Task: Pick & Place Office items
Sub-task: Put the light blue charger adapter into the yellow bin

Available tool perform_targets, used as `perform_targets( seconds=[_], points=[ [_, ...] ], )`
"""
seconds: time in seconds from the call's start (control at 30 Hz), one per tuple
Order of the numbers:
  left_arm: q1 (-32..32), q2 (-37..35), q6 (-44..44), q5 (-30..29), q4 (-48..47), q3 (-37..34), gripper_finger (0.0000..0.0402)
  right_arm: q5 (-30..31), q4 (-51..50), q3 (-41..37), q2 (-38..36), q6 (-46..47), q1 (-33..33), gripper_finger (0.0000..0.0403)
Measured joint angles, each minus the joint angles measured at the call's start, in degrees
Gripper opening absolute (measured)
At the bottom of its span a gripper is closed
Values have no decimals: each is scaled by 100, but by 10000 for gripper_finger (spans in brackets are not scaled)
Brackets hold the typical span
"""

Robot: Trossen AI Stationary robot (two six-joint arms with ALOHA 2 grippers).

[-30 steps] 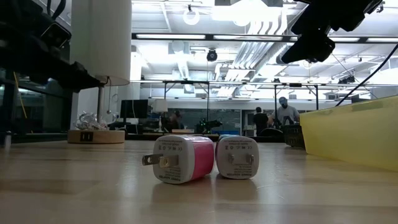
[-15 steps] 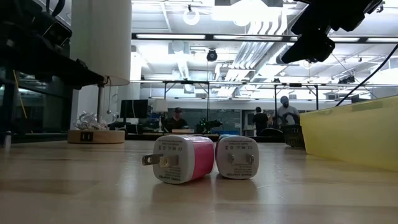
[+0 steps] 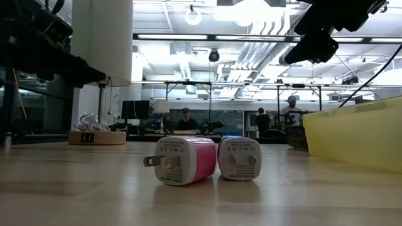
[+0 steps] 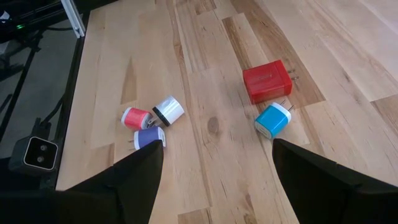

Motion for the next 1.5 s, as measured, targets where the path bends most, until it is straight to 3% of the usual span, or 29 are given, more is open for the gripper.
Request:
perform_targets(
  seconds=[0.87, 1.07, 1.33, 1.5],
  points=[
    [0, 0, 7, 6, 23, 0, 293, 7, 0, 0, 2, -3, 0, 288],
    [0, 0, 7, 7, 21, 0, 293, 664, 97, 0, 109, -164, -126, 288],
    [0, 0, 9, 9, 23, 0, 293, 1422, 1337, -2, 417, -200, -556, 288],
    [0, 0, 9, 11, 23, 0, 293, 1015, 2469, -2, 835, -955, -842, 288]
  ],
)
